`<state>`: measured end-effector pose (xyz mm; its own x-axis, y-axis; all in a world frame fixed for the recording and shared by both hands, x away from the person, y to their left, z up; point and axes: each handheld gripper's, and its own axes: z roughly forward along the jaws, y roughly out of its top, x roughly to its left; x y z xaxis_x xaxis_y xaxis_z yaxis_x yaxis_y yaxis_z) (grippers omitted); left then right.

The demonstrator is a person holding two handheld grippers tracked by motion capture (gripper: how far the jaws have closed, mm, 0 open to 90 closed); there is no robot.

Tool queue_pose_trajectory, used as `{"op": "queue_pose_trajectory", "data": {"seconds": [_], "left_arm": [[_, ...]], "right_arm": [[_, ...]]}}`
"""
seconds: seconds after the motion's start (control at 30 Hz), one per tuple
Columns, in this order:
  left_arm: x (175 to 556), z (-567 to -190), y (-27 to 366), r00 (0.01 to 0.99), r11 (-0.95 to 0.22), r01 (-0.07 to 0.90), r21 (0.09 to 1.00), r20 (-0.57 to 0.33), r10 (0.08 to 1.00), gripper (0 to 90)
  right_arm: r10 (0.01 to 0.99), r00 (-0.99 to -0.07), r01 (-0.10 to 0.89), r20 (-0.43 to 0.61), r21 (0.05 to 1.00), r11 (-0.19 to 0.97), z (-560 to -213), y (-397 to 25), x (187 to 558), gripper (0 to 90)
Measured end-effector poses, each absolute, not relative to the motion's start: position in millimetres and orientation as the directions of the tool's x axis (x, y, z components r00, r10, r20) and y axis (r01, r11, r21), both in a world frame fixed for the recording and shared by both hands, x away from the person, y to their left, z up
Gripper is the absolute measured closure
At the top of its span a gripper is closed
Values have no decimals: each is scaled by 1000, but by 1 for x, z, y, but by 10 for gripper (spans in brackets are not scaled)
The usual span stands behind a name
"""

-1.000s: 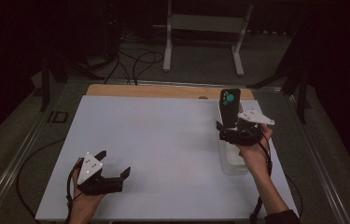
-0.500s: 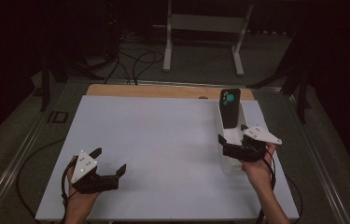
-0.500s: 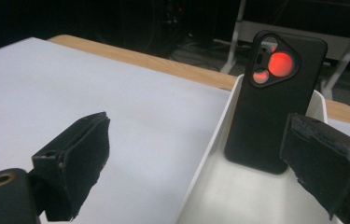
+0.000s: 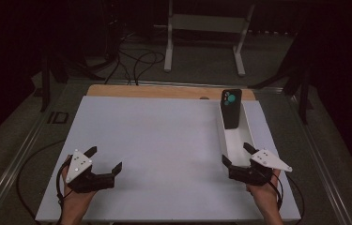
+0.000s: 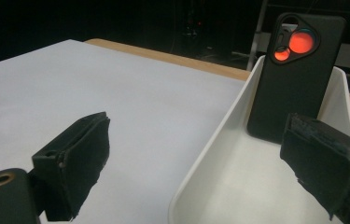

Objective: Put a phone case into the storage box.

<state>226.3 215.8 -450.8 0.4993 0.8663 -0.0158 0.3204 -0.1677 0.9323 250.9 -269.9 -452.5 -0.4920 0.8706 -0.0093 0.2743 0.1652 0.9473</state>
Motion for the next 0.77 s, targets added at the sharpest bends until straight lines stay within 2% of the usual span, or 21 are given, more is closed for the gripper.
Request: {"op": "queue_pose_trajectory", "data": {"seconds": [0.37, 0.77], "left_arm": [[224, -448, 228, 473, -148, 309, 940, -17, 881, 2], [223, -450, 228, 472, -164, 313, 936, -3, 882, 2]], "right_arm": [[875, -483, 263, 13, 956, 131, -465, -280, 229, 81], [869, -494, 247, 11, 960, 129, -471, -282, 223, 82]]}}
